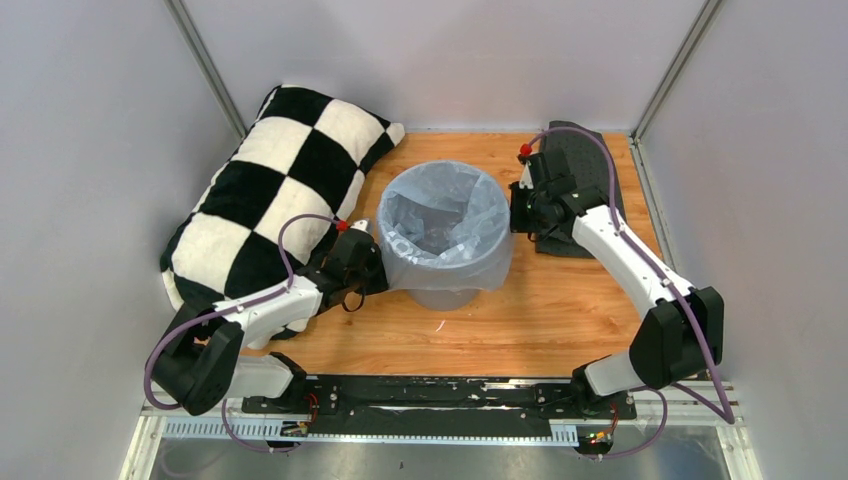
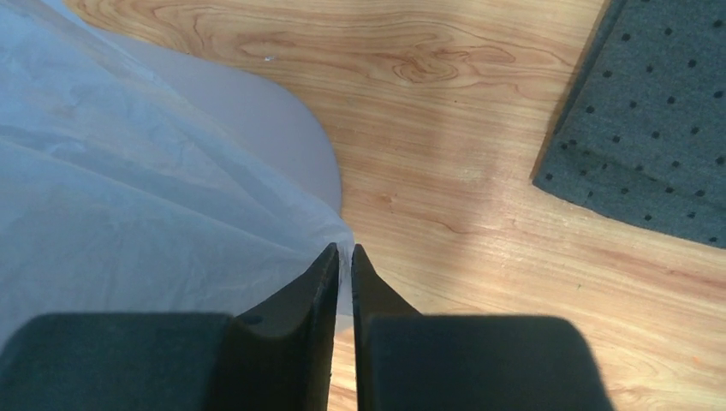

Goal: Put the trash bags into the trash bin

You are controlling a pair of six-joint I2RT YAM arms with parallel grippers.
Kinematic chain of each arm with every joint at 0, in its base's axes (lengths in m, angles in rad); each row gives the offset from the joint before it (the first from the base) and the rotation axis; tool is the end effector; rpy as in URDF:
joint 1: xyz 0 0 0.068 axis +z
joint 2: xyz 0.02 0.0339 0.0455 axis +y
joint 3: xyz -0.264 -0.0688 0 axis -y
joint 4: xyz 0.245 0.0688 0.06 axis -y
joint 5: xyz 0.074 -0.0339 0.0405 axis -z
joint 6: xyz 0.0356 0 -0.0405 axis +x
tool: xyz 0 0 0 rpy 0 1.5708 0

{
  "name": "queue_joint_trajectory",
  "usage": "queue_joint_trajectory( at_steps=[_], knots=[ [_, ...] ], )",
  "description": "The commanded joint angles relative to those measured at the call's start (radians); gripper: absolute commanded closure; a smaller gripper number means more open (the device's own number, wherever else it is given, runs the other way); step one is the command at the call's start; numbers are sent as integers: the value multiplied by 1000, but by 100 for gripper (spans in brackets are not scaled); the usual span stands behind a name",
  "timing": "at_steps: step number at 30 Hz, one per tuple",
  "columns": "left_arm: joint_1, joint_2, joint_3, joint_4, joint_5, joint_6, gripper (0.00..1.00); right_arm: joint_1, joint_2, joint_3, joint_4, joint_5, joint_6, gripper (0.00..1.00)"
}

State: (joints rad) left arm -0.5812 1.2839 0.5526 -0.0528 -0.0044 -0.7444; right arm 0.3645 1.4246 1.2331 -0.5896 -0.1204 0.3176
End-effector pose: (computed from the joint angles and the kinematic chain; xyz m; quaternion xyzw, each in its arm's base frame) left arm 0.2051 -0.1346 0.1703 -0.0761 0.9205 -0.2342 0.3034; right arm 0.2892 0.1149 0.3100 -0.0447 0.9206 0.1808 0.3433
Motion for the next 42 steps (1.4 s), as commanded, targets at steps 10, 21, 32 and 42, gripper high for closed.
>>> queue_joint_trajectory(
  at_steps=[10, 21, 32, 42],
  knots=[
    [-10, -30, -7, -13, -34, 10, 100, -65, -269, -61, -108, 55, 38, 37],
    [-11, -24, 7, -16, -27, 16, 100, -96, -487, -335, 23, -81, 180, 37],
    [-12, -35, 30, -47, -35, 31, 100, -99, -508, -622, 425, -134, 486, 36],
    [-11, -30, 46, -55, -31, 37, 100, -102, -446, -699, 631, -104, 587, 35]
  ],
)
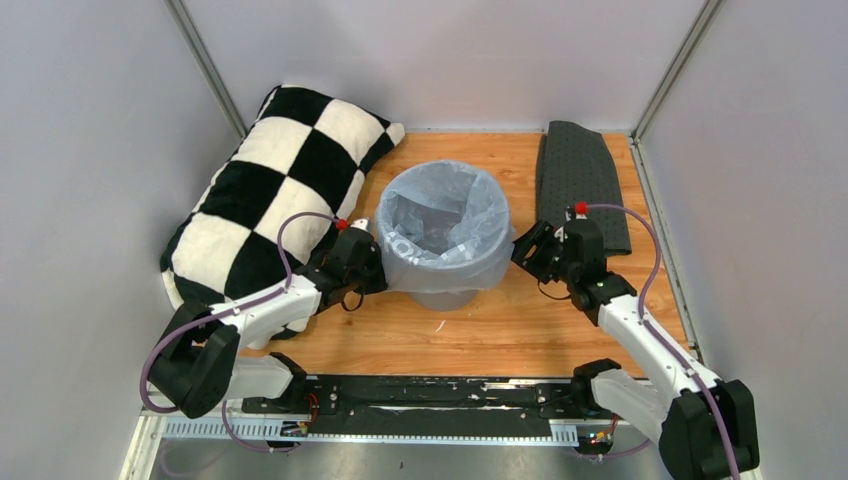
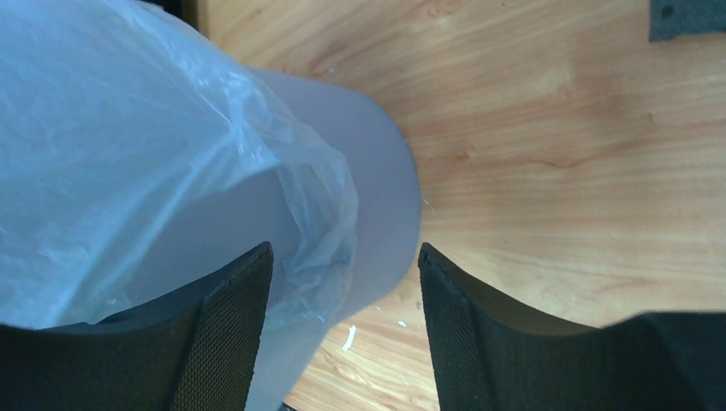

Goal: Put the trash bags into the trash bin

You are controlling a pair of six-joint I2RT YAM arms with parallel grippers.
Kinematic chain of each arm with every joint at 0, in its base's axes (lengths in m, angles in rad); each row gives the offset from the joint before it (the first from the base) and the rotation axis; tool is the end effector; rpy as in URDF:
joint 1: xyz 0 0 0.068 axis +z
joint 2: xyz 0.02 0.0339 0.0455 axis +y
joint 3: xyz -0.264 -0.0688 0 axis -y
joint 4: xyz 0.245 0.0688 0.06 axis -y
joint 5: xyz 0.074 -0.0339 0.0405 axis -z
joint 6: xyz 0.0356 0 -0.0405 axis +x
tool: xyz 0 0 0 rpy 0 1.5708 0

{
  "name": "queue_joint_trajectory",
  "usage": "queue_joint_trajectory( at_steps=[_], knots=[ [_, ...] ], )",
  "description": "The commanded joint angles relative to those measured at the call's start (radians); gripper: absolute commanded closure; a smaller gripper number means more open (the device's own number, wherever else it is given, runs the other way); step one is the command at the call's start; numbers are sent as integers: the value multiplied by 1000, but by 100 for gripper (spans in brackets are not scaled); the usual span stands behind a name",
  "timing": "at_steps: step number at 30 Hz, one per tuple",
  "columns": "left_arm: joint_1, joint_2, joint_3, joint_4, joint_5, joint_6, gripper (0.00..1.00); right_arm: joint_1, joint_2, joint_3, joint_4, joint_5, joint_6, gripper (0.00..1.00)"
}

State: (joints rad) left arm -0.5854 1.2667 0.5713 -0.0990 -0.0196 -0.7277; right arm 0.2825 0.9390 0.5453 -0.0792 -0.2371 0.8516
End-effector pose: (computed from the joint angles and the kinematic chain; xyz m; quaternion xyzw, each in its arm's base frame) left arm 0.2040 -0.1344 0.1763 -0.0695 0.9229 -0.2238 0.3053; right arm 0.1994 0.0666 0.2385 0.1786 0.8303 0.3634 0.3828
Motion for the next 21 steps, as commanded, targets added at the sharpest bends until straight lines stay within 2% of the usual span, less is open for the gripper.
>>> queue_joint_trajectory(
  at_steps=[1, 5, 8, 15, 19, 21],
  knots=[
    [-7, -12, 29, -8, -15, 20, 100, -20, 57, -14, 131, 11, 54, 37],
    [-7, -7, 30, -6, -14, 19, 100, -20, 131, -24, 165, -6, 48, 43],
    [-7, -8, 31, -5, -17, 20, 100, -20, 165, -34, 180, -17, 39, 51],
    [-6, -2, 30, -4, -23, 28, 100, -23, 190, -31, 120, 28, -51, 88],
    [-7, 5, 26, -2, -31, 34, 100, -27, 232, -13, 84, 48, -117, 98],
    [-7, 9, 25, 0, -33, 33, 100, -28, 256, -5, 83, 45, -140, 100]
  ],
)
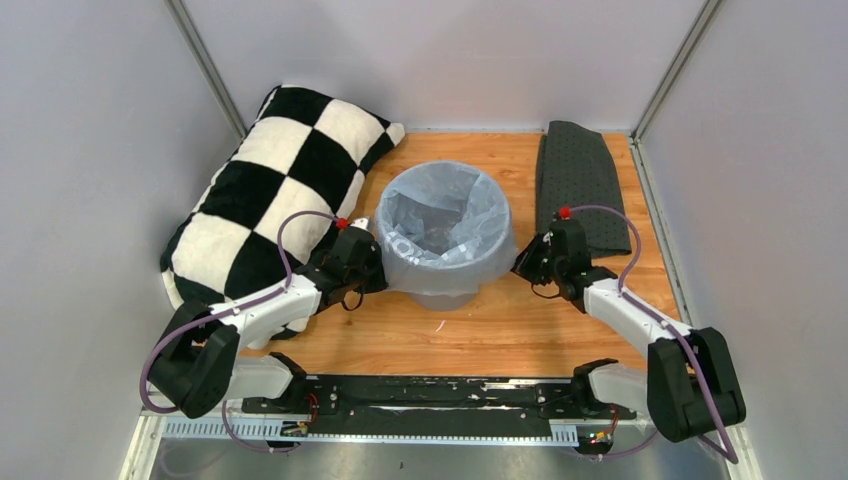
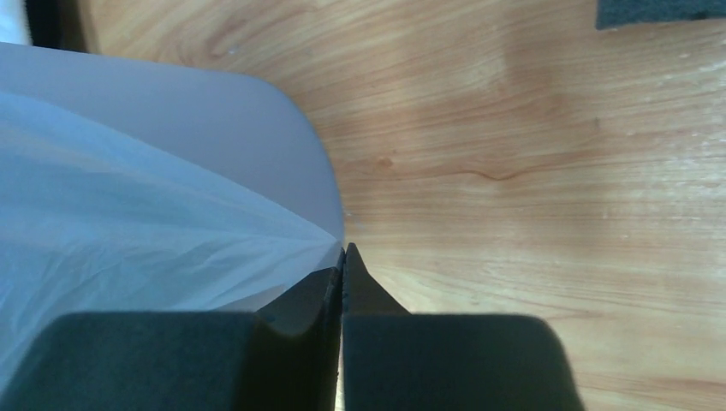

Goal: Put the trash bags into the trash bin

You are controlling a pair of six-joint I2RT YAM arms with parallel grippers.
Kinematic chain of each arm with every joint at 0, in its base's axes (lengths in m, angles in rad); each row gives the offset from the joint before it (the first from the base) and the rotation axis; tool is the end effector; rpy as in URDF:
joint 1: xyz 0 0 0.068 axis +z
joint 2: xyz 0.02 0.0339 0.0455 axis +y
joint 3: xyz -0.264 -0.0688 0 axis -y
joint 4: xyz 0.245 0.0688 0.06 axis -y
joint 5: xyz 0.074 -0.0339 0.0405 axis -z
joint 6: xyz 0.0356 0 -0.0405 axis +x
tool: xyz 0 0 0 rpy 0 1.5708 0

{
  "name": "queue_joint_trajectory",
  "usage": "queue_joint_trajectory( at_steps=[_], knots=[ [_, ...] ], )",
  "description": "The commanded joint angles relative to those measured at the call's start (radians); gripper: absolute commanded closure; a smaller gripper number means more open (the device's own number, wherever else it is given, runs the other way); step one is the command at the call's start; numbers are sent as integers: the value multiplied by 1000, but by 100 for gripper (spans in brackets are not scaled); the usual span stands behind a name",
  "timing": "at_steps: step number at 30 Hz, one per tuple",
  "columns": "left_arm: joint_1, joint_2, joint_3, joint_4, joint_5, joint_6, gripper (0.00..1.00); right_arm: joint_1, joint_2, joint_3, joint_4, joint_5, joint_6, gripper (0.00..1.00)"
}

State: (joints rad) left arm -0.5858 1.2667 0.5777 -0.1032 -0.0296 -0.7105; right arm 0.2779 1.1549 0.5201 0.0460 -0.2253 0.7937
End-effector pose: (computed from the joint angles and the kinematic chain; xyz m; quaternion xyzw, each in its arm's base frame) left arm 0.2049 -0.1347 0.1779 -0.0632 0.9229 -0.2182 0.3108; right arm 0.2253 0.0726 0.1976 0.1722 0.8608 0.3244 0.3522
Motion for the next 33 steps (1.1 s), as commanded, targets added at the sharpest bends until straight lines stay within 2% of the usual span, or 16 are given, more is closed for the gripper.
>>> queue_joint_trajectory(
  at_steps=[1, 17, 25, 31, 33],
  knots=[
    [-6, 12, 17, 6, -24, 16, 100, -23, 51, 25, -66, 34, -94, 100],
    [-6, 135, -31, 72, -80, 56, 100, -25, 210, 141, -200, 329, -310, 100],
    [5, 197, -50, 77, -176, 108, 100, -94, 235, 189, -227, 350, -360, 100],
    [37, 212, -52, 73, -189, 129, 100, -170, 217, 214, -271, 270, -401, 100],
    [38, 211, -48, 67, -189, 131, 100, -171, 200, 221, -285, 224, -408, 96]
  ],
)
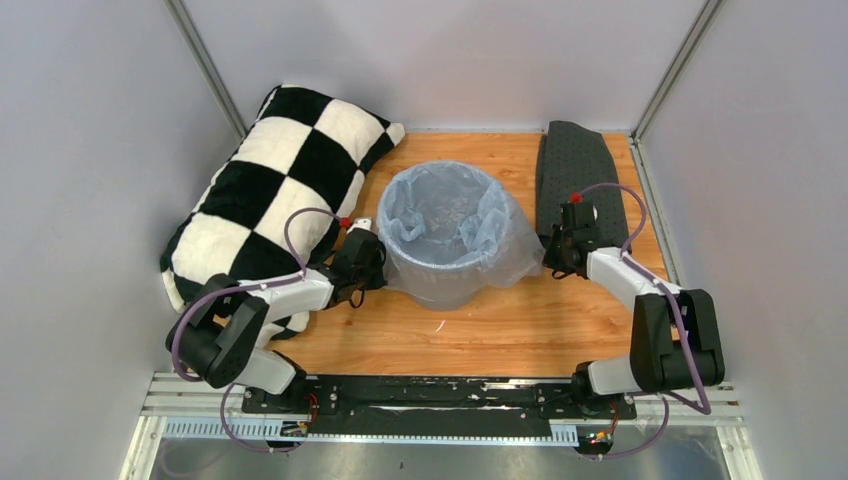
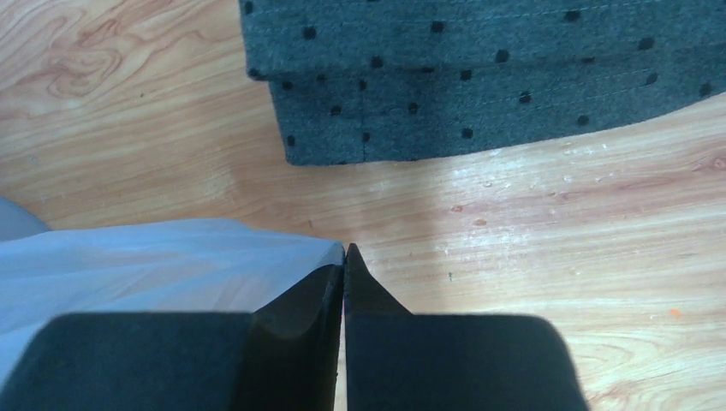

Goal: Put the trash bags into the trash bin

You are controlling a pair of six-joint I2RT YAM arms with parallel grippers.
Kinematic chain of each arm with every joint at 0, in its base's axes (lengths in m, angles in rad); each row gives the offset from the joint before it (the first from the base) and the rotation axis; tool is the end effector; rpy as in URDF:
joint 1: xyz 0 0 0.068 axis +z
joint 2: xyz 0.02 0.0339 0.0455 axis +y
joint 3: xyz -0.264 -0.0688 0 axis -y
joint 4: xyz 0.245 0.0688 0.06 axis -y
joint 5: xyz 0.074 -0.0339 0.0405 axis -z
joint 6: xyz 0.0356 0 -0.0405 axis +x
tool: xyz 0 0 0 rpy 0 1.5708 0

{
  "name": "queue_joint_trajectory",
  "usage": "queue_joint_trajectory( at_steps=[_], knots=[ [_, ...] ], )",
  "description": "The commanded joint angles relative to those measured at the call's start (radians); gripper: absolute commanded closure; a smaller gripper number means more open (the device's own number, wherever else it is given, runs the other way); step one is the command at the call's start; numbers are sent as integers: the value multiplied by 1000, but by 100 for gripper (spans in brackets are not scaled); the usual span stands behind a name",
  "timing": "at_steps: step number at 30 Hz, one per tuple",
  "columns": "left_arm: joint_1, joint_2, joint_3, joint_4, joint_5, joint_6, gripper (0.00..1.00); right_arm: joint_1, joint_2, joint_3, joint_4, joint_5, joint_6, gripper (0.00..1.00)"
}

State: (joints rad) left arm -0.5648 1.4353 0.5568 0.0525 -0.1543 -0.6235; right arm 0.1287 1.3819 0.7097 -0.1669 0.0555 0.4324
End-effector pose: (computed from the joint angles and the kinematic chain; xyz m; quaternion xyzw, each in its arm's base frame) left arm 0.2233 -0.1350 0.1445 -0.0553 0.9275 -0.1436 0.3408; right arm 0.2707 0.0330 0.1857 0.1510 0.9212 0.0741 0.3508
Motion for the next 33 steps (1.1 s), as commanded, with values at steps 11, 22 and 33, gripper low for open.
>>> queue_joint_trajectory(
  at_steps=[11, 22, 33],
  knots=[
    [17, -118, -46, -84, 45, 33, 86, -21, -246, 55, -259, -233, -47, 48],
    [17, -245, -75, -138, 47, 11, 60, 6, -399, 239, -465, -244, -87, 38],
    [17, -378, -106, -176, 42, -13, 55, 193, -366, 515, -623, -145, -142, 39]
  ],
)
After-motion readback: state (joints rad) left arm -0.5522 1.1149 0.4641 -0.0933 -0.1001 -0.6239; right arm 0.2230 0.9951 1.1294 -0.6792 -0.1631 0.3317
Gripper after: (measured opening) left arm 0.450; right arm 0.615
